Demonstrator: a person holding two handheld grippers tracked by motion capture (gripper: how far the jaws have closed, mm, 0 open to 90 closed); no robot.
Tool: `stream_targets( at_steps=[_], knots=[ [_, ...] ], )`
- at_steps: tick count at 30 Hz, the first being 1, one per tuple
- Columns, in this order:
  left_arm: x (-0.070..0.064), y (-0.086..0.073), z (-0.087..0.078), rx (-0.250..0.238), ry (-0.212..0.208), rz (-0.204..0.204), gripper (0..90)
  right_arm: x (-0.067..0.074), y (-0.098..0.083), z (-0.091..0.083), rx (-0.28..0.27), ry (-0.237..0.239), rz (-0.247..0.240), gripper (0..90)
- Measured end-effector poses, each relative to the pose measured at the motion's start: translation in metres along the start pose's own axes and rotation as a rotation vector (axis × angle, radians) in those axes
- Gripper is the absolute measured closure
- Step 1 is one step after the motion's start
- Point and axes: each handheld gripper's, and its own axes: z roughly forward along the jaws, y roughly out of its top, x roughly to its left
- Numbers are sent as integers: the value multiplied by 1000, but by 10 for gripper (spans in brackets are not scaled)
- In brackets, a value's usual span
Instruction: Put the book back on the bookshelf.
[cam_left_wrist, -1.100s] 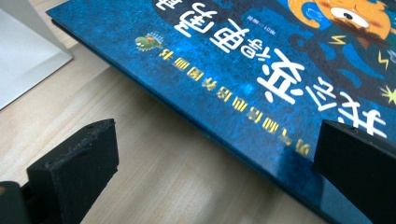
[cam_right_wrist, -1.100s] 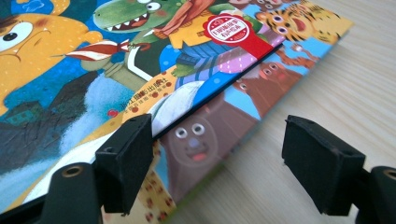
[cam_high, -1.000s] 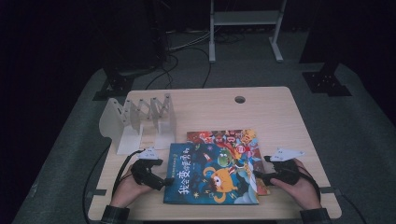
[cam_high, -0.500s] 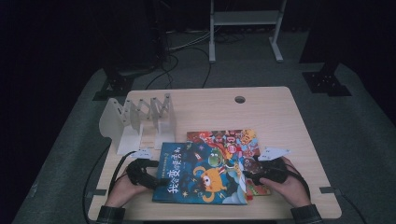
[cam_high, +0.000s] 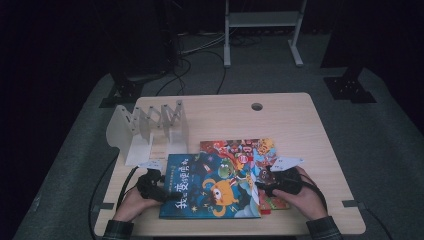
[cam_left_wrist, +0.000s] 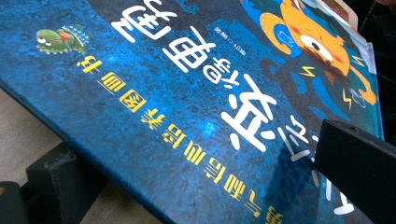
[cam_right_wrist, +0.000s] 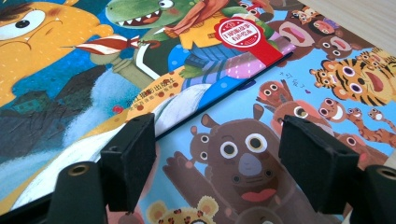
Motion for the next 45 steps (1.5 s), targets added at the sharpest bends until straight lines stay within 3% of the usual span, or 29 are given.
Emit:
stream_targets(
  at_steps=[12,30,36,45],
  knots=[
    [-11,7,-9,42,46,7,0,-1,2,2,5,13,7,261],
    [-51,38,-44,-49,51,122,0,0,2,2,13,26,20,277],
    [-55,48,-47,-43,53,128,0,-6,-1,5,-4,42,36,217],
    [-67,70,-56,-37,59,175,0,-1,0,3,-3,36,-10,251]
  ],
)
